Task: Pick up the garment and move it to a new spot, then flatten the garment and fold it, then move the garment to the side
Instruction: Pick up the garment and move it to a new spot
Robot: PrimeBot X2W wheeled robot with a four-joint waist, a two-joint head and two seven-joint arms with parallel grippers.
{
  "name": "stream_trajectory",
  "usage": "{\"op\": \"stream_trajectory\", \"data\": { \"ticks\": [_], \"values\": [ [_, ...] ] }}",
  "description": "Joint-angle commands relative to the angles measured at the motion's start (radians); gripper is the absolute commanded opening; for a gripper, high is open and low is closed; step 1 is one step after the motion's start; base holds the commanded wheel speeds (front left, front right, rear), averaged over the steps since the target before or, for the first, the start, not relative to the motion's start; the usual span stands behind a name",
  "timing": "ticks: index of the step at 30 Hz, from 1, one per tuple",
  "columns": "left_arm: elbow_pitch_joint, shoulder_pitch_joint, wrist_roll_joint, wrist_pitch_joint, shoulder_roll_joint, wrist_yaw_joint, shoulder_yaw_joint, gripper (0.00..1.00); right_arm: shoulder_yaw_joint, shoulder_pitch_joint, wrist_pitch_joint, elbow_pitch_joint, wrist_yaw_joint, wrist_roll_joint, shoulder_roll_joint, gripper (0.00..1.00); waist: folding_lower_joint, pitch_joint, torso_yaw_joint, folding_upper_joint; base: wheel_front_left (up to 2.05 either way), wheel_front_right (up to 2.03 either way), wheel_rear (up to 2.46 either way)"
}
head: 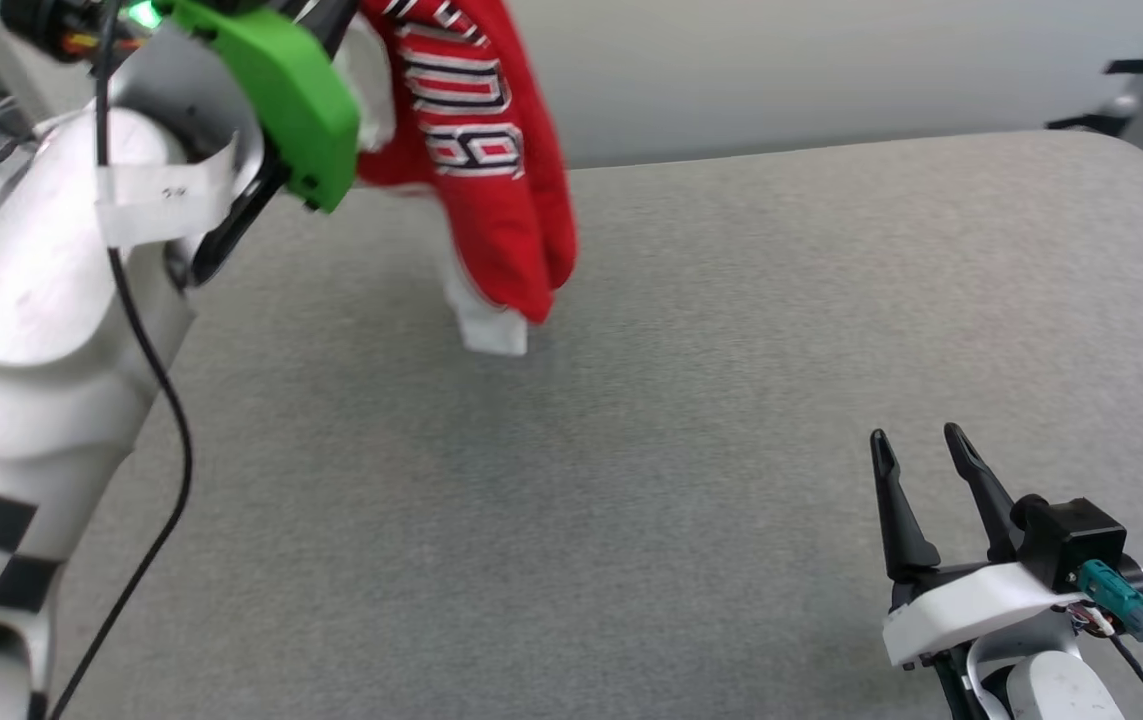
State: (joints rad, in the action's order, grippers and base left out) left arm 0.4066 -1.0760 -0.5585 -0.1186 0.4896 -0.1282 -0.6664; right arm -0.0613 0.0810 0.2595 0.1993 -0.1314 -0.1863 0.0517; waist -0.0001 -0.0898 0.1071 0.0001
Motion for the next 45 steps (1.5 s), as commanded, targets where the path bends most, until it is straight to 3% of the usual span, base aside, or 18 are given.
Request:
{"op": "stream_trajectory", "data": {
  "ticks": [1,7,12,21,28,29,30,37,45],
  "values": [
    [0.021,-0.041,-0.002,0.033,-0.024,-0.002,-0.005,0.0,-0.002,-0.008,0.002,-0.001,0.001,-0.011,-0.001,1.0,0.0001,0.003,0.108,-0.0001,0.0,0.0,0.0],
    [0.104,-0.078,-0.035,0.135,-0.09,-0.002,-0.105,0.0,0.008,-0.011,0.002,-0.007,0.001,-0.026,-0.001,1.0,0.0001,-0.014,0.17,-0.0001,0.0,0.0,0.0],
    [0.143,0.004,-0.07,0.206,-0.079,-0.002,-0.213,0.0,0.02,-0.024,0.002,-0.01,0.001,-0.027,-0.001,1.0,0.0001,-0.022,0.161,-0.0001,0.0,0.0,0.0],
    [0.196,0.286,-0.045,0.222,0.012,-0.002,-0.494,0.0,0.029,-0.016,0.002,-0.016,0.001,-0.011,-0.001,1.0,0.0001,-0.027,0.065,-0.0001,0.0,0.0,0.0],
    [0.203,0.369,-0.012,0.224,0.031,-0.002,-0.589,0.0,0.033,-0.019,0.002,-0.003,0.001,0.01,-0.001,1.0,0.0001,-0.011,-0.032,-0.0001,0.0,0.0,0.0],
    [0.205,0.377,-0.006,0.219,0.03,-0.002,-0.595,0.88,0.033,-0.019,0.002,-0.001,0.001,0.011,-0.001,1.0,0.0001,-0.007,-0.042,-0.0001,0.0,0.0,0.0],
    [0.213,0.388,0.003,0.209,0.029,-0.002,-0.6,1.0,0.033,-0.018,0.002,0.002,0.001,0.013,-0.001,1.0,0.0001,-0.001,-0.053,-0.0001,0.0,0.0,0.0],
    [0.244,0.435,-0.008,0.257,0.003,0.009,-0.585,1.0,0.045,-0.034,0.002,0.008,0.001,0.019,-0.001,1.0,0.0001,0.046,-0.111,-0.0001,0.0,0.0,0.0],
    [0.233,0.495,-0.134,0.357,0.001,0.104,-0.441,1.0,0.077,-0.075,0.002,-0.026,0.001,0.03,-0.001,1.0,0.0001,0.113,-0.169,-0.0001,0.0,0.0,0.0]
  ]
}}
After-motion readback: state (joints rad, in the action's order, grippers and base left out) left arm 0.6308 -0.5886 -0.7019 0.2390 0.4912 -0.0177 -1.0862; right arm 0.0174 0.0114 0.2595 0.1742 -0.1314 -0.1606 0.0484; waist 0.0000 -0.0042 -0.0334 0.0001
